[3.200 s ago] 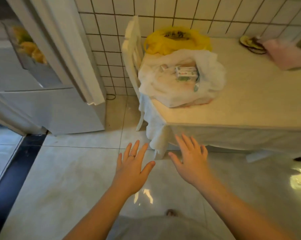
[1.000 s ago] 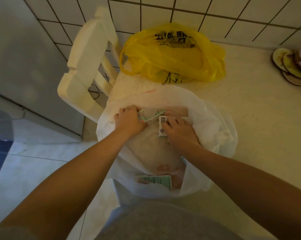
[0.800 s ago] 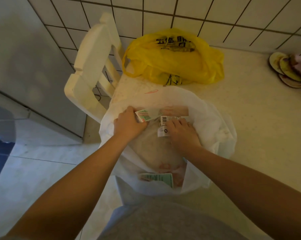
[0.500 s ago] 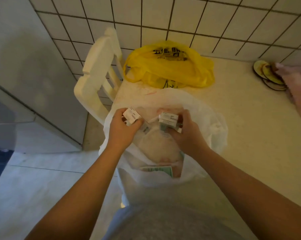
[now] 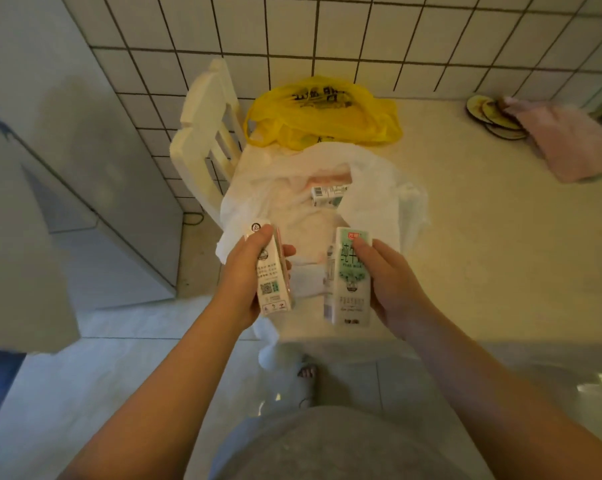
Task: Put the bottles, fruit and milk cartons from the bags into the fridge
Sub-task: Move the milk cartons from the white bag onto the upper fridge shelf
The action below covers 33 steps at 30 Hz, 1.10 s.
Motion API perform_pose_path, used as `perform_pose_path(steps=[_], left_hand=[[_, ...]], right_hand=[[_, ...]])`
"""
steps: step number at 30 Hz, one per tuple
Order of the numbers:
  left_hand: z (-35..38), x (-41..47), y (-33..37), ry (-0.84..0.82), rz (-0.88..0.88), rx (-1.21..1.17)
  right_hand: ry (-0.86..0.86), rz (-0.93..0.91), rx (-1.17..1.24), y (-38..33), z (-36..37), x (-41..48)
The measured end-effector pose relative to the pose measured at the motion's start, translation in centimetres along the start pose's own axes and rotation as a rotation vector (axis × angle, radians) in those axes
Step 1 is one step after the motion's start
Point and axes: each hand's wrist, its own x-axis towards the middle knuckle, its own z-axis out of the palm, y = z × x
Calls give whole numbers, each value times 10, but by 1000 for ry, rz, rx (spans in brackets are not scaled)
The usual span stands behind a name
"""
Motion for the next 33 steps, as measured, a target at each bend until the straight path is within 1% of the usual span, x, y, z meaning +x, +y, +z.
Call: perform_pose_path(steps=[4, 7, 9, 11, 14, 18, 22, 26, 29, 33], left_hand=[[-14, -61, -29, -1, -133, 48], [-28, -106, -46, -7, -168, 130], [-44, -134, -58, 31, -187, 117], [-63, -160, -68, 69, -245, 99], [-95, -193, -75, 118, -299, 90], [-149, -223, -80, 197, -267, 68], [-212, -244, -77, 249, -220, 52], [-284, -260, -64, 326, -188, 29], [-348, -266, -49, 369, -154, 22], [-440, -265, -17, 395, -67, 8]], right_hand=[[-5, 101, 43, 33, 9, -56], [29, 176, 27, 64, 17, -89], [23, 225, -5, 85, 27, -110], [16, 288, 14, 102, 41, -131], [-40, 348, 87, 122, 68, -154], [-131, 383, 69, 140, 115, -169], [-251, 403, -14, 157, 176, -176], [-352, 407, -95, 171, 252, -181], [-402, 390, -140, 179, 321, -181], [-416, 342, -170, 185, 426, -174]])
